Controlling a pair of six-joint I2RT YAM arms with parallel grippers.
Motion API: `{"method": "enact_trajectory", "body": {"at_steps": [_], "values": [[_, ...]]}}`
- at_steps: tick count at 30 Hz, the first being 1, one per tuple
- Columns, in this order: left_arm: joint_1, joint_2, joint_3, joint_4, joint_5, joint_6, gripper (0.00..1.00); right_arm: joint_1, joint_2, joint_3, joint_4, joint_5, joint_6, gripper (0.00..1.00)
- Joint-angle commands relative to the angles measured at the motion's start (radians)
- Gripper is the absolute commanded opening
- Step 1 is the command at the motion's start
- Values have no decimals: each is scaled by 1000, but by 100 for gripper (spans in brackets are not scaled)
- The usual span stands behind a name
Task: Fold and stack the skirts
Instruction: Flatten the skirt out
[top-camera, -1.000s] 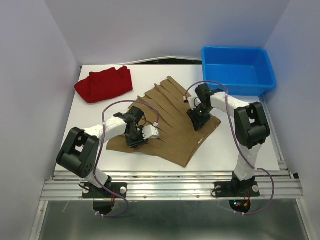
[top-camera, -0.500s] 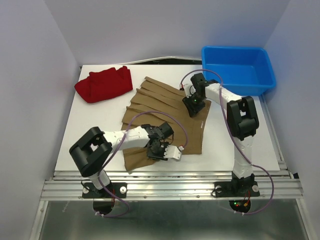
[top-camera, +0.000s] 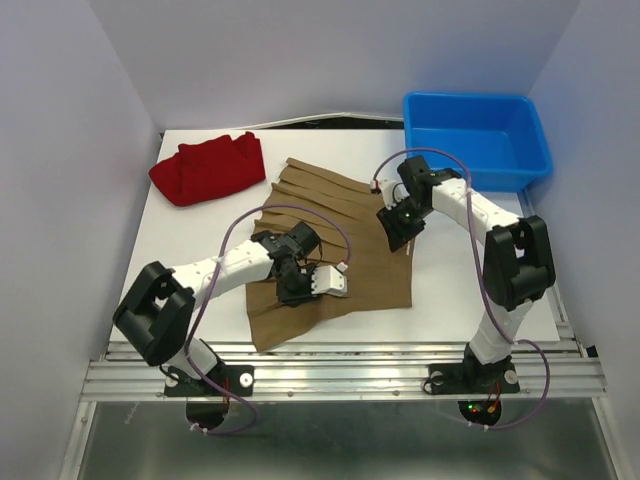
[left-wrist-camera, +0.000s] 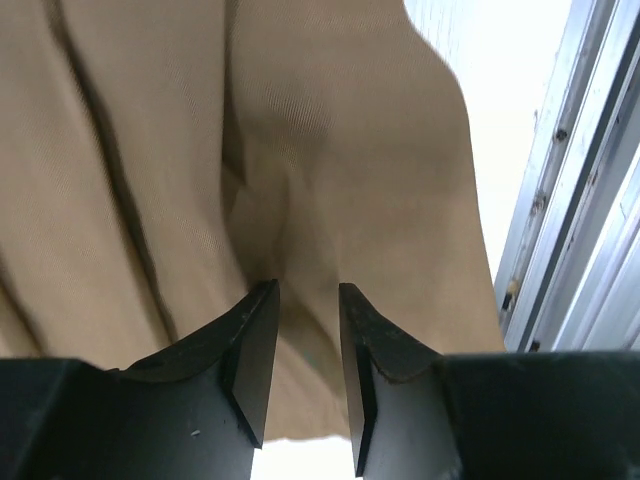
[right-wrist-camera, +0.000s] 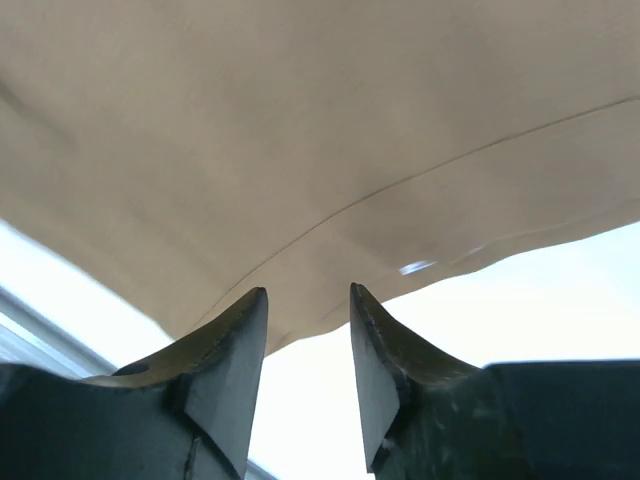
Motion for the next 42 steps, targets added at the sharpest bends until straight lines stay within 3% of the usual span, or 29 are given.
{"method": "enact_trajectory", "body": {"at_steps": [1,6,11,18,20,25,32,35,37,42], "values": [[6,-78,-18,-96,-9,33,42,24,-28,-106,-69,-83,-27,42],[14,-68,-80,-87,6,44,42,43,1,-199,-77,-82,-65,42],[26,-16,-183,-44,-46,74,42,43,29,-326,-4,34,-99,42],[218,34,-229,35,-285,186,41,43,43,-439,107,226,-170,41],[275,-15,-195,-22,-279,246,41,43,36,-452,127,271,-194,40],[279,-147,-84,-198,-175,346,43,43,10,-437,153,302,-242,40],[286,-89,309,-317,34,308,45,43,-132,-201,61,79,-254,46],[316,29,460,-297,78,245,45,43,-151,-71,35,27,-220,48],[347,128,516,-180,66,135,44,43,-145,1,41,1,-187,49],[390,293,555,21,48,-8,44,-14,-82,69,116,-5,-115,49]]}}
